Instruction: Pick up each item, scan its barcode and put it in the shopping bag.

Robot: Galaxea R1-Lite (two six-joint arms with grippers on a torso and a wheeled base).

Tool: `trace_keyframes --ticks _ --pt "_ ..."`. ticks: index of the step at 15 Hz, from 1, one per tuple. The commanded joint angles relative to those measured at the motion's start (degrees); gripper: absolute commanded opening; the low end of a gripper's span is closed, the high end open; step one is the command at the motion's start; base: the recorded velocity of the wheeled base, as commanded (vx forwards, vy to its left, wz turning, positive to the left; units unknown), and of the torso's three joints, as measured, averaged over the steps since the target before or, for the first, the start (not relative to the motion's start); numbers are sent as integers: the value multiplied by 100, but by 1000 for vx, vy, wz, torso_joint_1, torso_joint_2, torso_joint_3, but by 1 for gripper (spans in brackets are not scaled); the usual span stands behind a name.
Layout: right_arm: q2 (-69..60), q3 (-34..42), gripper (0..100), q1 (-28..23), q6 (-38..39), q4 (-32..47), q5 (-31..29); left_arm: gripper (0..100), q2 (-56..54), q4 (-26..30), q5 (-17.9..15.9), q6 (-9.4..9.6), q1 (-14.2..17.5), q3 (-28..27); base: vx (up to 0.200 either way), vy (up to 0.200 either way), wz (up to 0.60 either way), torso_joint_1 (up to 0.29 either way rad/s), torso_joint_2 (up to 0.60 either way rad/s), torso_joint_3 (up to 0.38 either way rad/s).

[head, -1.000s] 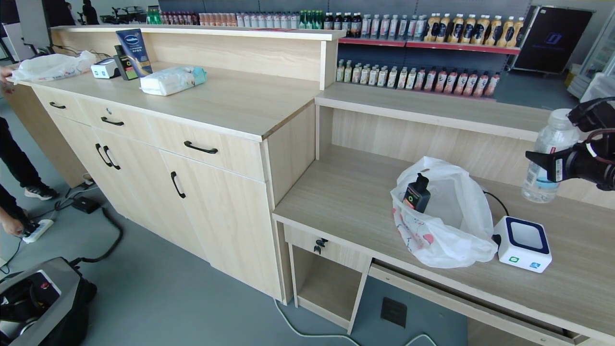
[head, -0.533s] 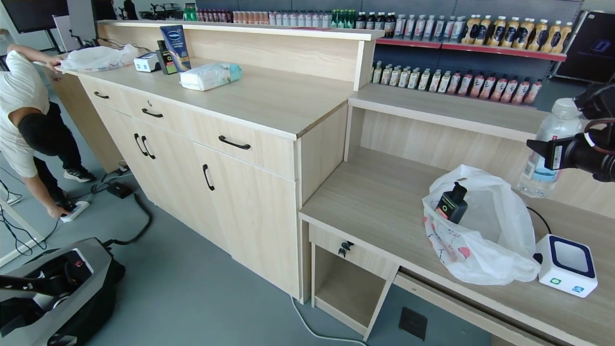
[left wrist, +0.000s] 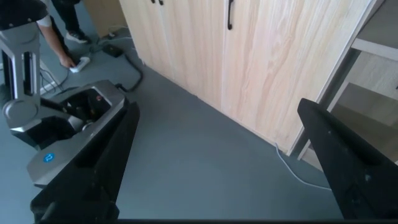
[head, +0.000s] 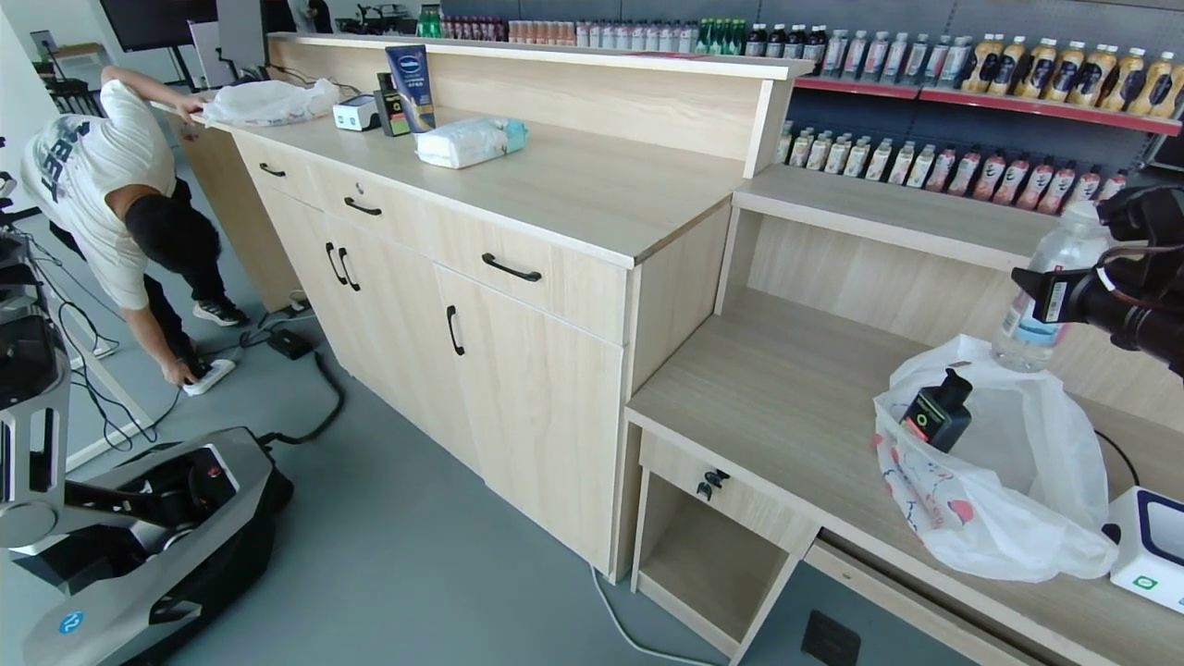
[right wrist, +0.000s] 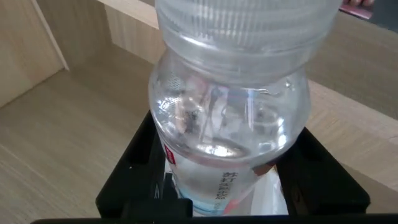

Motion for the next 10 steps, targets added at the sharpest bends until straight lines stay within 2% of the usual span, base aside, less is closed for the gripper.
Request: trace_keyframes --ticks 1,10 --pt "683 91 0 -145 -4 -220 -1 100 -2 0 2 -1 5 0 0 0 0 0 0 0" --pt "1799 91 0 -268 110 -1266 8 100 -2 0 2 -1 5 0 0 0 0 0 0 0"
